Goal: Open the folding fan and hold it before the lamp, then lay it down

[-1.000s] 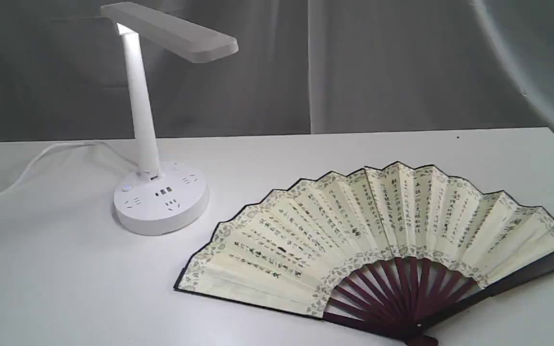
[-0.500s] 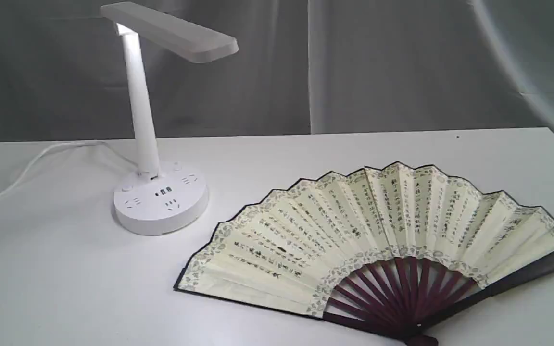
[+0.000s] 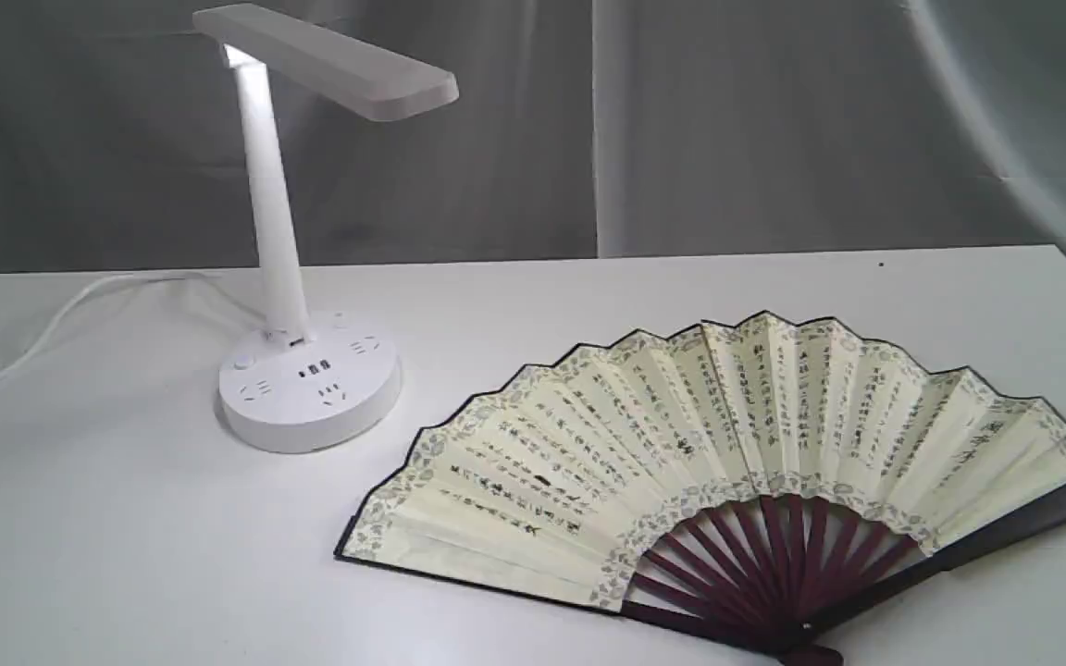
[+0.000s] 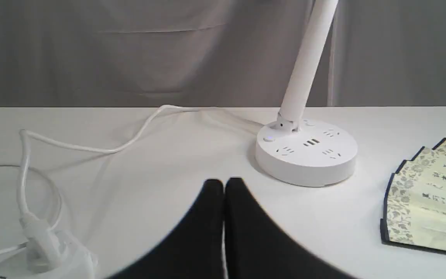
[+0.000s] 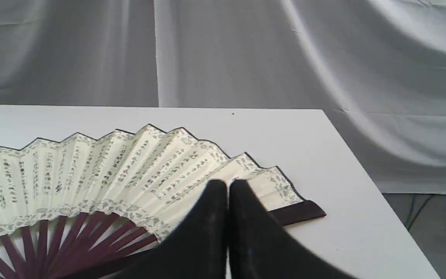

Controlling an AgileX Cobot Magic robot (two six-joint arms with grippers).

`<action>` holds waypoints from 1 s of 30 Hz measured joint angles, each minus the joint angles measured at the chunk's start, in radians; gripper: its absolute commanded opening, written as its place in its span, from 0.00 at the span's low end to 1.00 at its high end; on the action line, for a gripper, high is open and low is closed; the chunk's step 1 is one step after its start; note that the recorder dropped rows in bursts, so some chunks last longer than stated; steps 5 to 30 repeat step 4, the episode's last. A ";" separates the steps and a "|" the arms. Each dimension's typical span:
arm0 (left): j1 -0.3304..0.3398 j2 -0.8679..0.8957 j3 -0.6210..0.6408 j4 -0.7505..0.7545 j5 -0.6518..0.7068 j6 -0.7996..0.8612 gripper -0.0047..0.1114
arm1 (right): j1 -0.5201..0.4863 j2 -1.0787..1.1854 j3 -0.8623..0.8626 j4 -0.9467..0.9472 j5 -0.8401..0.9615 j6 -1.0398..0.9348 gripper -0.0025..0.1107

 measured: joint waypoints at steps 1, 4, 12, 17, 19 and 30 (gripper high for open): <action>0.000 0.000 0.000 0.000 0.000 0.000 0.04 | 0.000 0.000 0.000 0.000 0.000 0.000 0.02; 0.000 0.000 0.000 0.000 0.000 0.000 0.04 | 0.000 0.000 0.000 0.000 0.000 0.000 0.02; 0.000 0.000 0.000 0.000 0.000 0.000 0.04 | 0.000 0.000 0.000 0.000 0.000 0.000 0.02; 0.000 0.000 0.000 0.000 0.000 0.000 0.04 | 0.000 0.000 0.000 0.000 0.000 0.000 0.02; 0.000 0.000 0.000 0.000 0.000 0.000 0.04 | 0.000 0.000 0.000 0.000 0.000 0.000 0.02; 0.000 0.000 0.000 0.000 0.000 0.000 0.04 | 0.000 0.000 0.000 0.000 0.000 0.000 0.02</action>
